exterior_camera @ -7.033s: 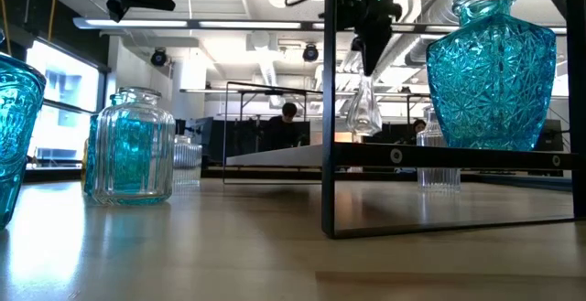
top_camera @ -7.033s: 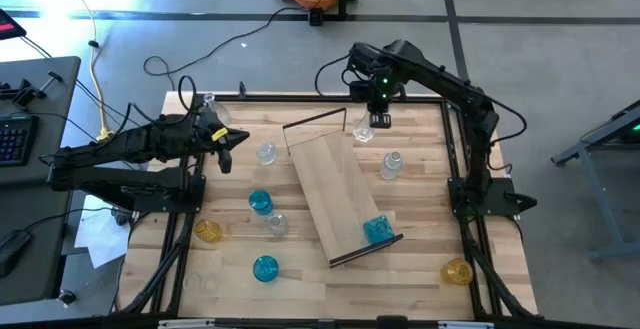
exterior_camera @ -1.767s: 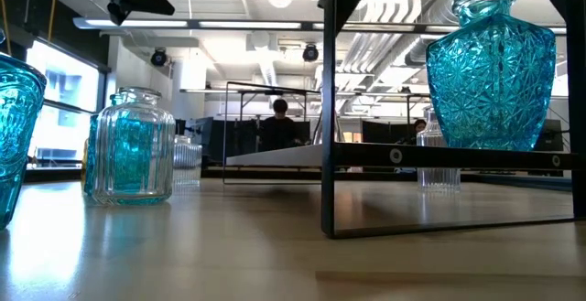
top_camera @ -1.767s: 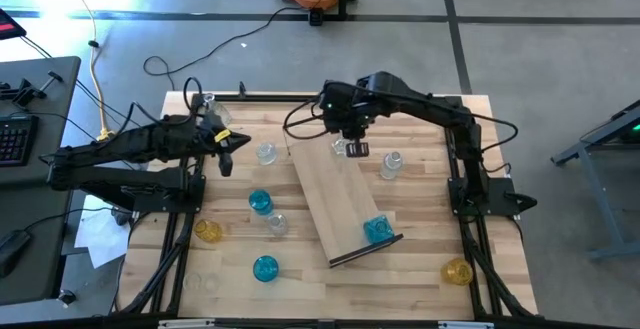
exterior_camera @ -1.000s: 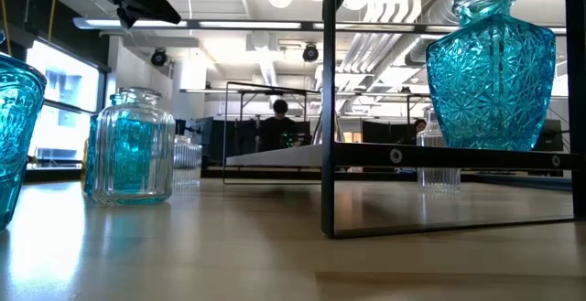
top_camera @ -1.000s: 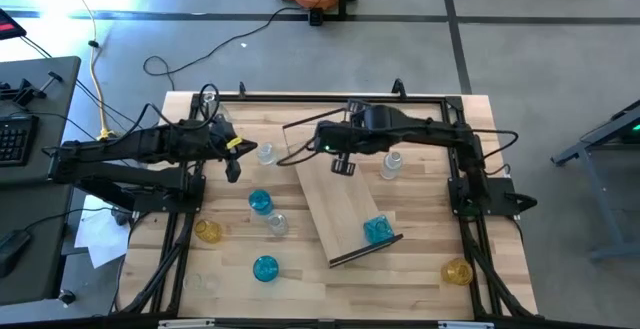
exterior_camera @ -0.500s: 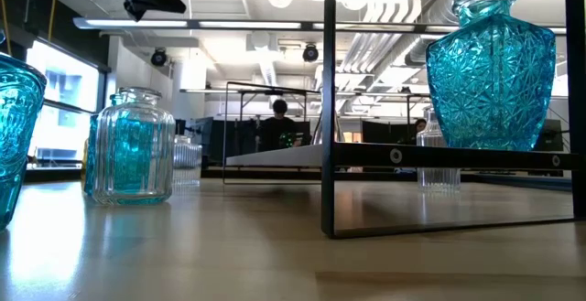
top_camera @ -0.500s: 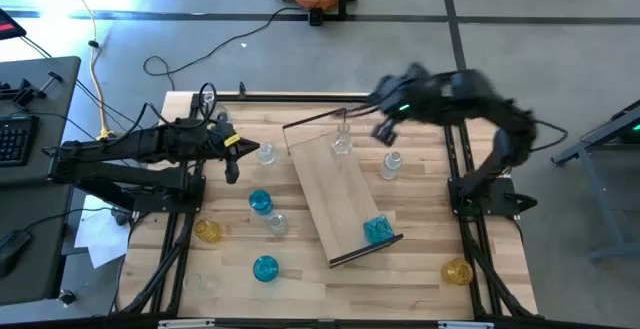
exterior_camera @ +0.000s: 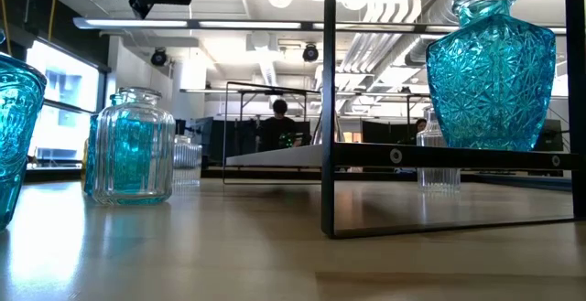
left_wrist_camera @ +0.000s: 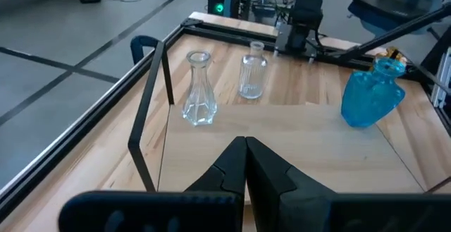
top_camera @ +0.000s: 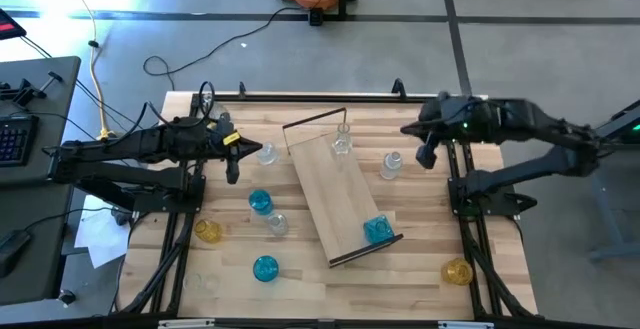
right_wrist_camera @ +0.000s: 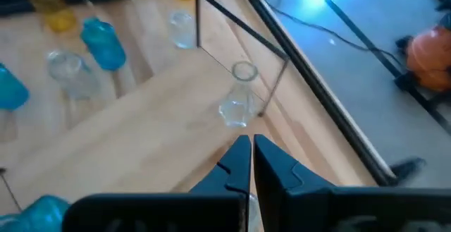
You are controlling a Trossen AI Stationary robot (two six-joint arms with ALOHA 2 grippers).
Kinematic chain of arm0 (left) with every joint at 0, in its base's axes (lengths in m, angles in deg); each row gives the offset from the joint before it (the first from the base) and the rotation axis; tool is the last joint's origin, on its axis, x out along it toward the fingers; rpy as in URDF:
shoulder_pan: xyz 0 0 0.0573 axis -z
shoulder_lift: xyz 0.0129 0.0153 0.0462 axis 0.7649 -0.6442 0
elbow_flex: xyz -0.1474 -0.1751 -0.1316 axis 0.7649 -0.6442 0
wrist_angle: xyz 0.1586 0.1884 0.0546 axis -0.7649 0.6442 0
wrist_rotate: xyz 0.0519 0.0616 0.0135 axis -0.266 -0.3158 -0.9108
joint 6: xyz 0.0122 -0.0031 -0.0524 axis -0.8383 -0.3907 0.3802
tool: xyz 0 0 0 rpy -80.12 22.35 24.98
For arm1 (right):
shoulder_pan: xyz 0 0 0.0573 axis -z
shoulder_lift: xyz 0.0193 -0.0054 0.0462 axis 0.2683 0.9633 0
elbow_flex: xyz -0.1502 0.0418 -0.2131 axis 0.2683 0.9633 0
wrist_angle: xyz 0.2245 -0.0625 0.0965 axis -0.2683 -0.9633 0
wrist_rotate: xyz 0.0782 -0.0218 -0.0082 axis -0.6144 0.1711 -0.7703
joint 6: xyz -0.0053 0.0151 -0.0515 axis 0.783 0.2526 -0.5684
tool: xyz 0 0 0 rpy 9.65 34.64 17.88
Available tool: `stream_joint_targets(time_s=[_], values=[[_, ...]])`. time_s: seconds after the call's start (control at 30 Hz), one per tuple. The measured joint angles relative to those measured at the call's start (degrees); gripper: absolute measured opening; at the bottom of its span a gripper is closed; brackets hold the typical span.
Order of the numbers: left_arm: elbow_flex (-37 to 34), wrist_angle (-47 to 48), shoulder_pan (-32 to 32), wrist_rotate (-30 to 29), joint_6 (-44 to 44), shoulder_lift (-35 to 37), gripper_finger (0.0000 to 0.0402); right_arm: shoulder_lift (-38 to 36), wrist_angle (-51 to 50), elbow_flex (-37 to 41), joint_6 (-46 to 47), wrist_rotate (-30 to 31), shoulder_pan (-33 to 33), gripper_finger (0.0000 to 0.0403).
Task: Sort vases onto shelf
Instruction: Put the transparent crystal vase on the shelf
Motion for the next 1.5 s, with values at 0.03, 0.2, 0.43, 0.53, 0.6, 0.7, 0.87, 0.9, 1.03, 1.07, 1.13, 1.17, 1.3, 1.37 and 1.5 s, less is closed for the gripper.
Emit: stream_joint_targets(time_s=[0.03,0.2,0.43,0.53,0.6,0.7,0.87,0.9,1.03,1.07,1.13,1.17,1.3,1.37,1.5], values=[[0.0,-0.1,0.0,0.0,0.1,-0.3,0.0003,-1.8,3.1,3.6,-0.1,-0.1,0.5,0.0000],[0.0,-1.9,0.0,0.0,1.6,-2.5,0.0003,-5.3,13.8,17.7,0.6,-0.1,3.3,0.0000],[0.0,-4.1,0.0,0.0,1.6,-6.9,0.0003,-2.3,33.6,25.6,-0.1,-4.6,3.6,0.0000],[0.0,-6.2,0.1,0.0,2.1,-8.3,0.0003,0.2,35.1,25.7,0.2,-2.2,3.4,0.0000],[0.0,-7.5,0.5,0.1,2.6,-9.0,0.0003,2.1,35.7,25.7,0.8,0.7,3.1,0.0000],[0.0,-9.5,1.2,0.2,2.6,-9.3,0.0003,5.1,36.9,25.8,1.3,3.2,2.5,0.0000],[0.0,-10.4,1.4,0.2,2.6,-9.4,0.0003,9.6,37.9,25.8,3.4,4.4,2.2,0.0000],[0.0,-10.5,1.4,0.2,2.6,-9.4,0.0003,10.4,37.9,25.8,3.6,4.6,2.2,0.0000],[0.0,-10.7,1.4,0.2,2.6,-9.4,0.0003,12.5,39.7,25.8,3.5,4.9,2.3,0.0000],[0.0,-11.0,1.4,0.2,2.6,-9.4,0.0003,12.8,40.2,25.8,3.5,4.9,2.3,0.0000],[0.0,-11.4,1.4,0.2,2.6,-9.4,0.0003,13.4,41.7,25.8,3.5,4.5,2.3,0.0000],[0.0,-11.3,1.4,0.2,2.6,-9.4,0.0003,13.7,42.4,25.8,3.5,4.3,2.3,0.0000],[0.0,-11.4,1.4,0.2,2.6,-9.4,0.0003,15.0,44.2,25.8,3.5,2.9,2.3,0.0000],[0.0,-11.5,1.4,0.2,2.8,-9.4,0.0003,15.6,44.5,25.8,3.5,3.0,2.3,0.0000],[0.0,-11.8,1.4,0.2,3.0,-9.4,0.0003,17.4,46.0,25.8,3.9,2.9,2.3,0.0000]])
